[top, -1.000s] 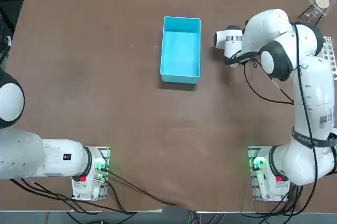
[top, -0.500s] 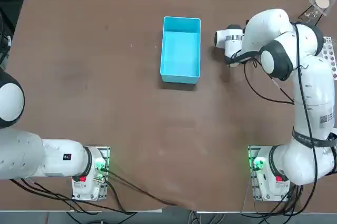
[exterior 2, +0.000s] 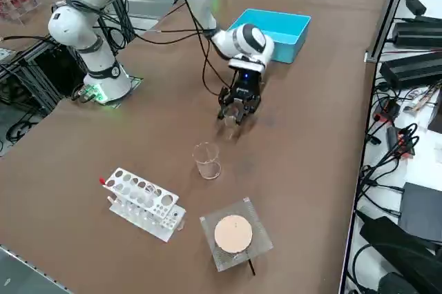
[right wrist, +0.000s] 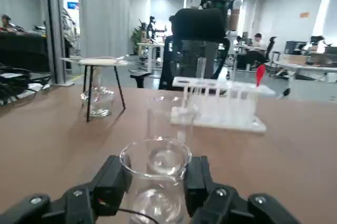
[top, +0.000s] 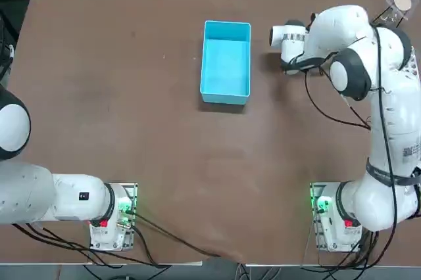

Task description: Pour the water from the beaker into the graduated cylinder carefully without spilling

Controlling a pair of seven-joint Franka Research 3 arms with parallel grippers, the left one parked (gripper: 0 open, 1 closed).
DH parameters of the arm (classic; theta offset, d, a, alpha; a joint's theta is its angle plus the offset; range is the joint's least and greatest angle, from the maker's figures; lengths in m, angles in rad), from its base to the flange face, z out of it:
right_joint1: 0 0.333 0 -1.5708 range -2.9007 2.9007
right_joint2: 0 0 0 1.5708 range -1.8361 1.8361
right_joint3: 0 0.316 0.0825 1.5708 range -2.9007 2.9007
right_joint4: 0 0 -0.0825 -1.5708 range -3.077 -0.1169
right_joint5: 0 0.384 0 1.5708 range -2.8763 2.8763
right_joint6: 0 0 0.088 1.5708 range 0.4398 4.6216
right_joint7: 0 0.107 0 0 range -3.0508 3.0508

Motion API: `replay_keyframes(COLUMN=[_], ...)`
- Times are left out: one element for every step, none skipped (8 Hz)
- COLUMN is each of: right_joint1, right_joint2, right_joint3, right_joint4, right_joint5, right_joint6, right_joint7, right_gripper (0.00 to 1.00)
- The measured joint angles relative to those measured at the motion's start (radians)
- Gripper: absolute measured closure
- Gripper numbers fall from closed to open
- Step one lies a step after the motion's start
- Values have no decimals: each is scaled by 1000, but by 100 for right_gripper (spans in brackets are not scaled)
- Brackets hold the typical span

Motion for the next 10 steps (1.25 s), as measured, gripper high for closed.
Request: replay_keyframes(right_joint1=[-17,-44,-76,-111,-147,-180,-210,-240,-269,-299], right_joint2=[-42,-82,-113,-133,-148,-163,-184,-216,-261,-313], right_joint3=[-1,-1,-1,0,1,1,1,1,2,1], right_joint4=[1,0,-1,-2,-2,-3,-7,-21,-40,-53], right_joint5=[29,43,50,52,68,101,133,174,239,322], right_joint6=[-17,-22,-22,-18,4,39,76,118,157,188], right_joint7=[-44,-85,-134,-179,-222,-272,-325,-391,-478,-573], right_gripper=[40,40,40,40,40,40,40,40,40,40])
